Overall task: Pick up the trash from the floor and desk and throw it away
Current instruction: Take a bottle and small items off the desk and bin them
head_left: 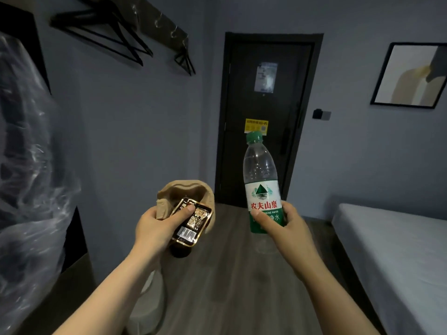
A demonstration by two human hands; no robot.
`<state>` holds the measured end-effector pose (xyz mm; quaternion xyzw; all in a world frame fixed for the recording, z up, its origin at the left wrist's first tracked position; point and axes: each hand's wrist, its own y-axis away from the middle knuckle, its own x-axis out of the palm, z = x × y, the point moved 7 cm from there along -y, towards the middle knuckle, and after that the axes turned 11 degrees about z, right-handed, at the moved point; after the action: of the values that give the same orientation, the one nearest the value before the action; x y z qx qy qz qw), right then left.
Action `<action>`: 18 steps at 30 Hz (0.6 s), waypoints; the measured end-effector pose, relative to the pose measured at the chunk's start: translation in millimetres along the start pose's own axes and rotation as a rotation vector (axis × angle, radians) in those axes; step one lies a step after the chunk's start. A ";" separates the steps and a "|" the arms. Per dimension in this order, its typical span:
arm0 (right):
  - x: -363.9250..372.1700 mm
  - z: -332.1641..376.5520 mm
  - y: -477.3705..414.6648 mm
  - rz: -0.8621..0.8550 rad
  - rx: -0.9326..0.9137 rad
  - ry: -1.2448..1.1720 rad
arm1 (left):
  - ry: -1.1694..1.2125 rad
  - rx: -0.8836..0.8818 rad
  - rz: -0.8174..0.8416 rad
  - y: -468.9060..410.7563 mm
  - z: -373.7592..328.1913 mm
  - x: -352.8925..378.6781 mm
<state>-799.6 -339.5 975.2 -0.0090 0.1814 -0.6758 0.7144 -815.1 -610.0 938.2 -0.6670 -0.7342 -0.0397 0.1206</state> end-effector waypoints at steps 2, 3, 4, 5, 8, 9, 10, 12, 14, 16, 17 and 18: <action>-3.0 -14.9 -41.2 0.029 -0.001 -0.003 | -0.060 0.017 -0.035 -37.6 0.7 6.3; -3.8 -22.5 -59.3 0.042 0.002 -0.002 | -0.085 0.025 -0.062 -53.9 2.0 7.1; -4.2 -30.5 -77.9 0.052 0.007 -0.004 | -0.094 0.026 -0.088 -70.4 5.3 6.3; -4.0 -39.3 -96.3 0.057 0.014 -0.009 | -0.096 0.022 -0.112 -87.1 10.3 4.5; 2.7 -65.4 -147.6 0.079 0.041 -0.024 | -0.108 0.000 -0.183 -132.6 29.5 -6.8; 6.2 -73.5 -164.7 0.088 0.053 -0.030 | -0.107 -0.008 -0.201 -148.0 35.7 -11.3; 9.6 -81.5 -182.1 0.097 0.065 -0.032 | -0.102 -0.018 -0.214 -164.5 42.3 -15.4; 17.7 -97.6 -218.5 0.113 0.081 -0.027 | -0.086 -0.034 -0.225 -200.8 57.3 -24.2; 26.5 -115.0 -255.5 0.114 0.095 -0.021 | -0.086 -0.049 -0.238 -239.4 72.1 -36.1; 37.0 -131.8 -292.8 0.114 0.112 -0.011 | -0.103 -0.065 -0.247 -280.5 84.2 -50.4; 43.0 -139.4 -312.1 0.117 0.123 -0.003 | -0.115 -0.074 -0.250 -301.7 89.4 -58.3; 48.9 -146.5 -331.8 0.120 0.135 0.006 | -0.128 -0.081 -0.254 -323.6 94.4 -66.5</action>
<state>-1157.6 -381.5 911.9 0.0520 0.1379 -0.6423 0.7521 -1141.5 -688.5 864.7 -0.5742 -0.8167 -0.0418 0.0405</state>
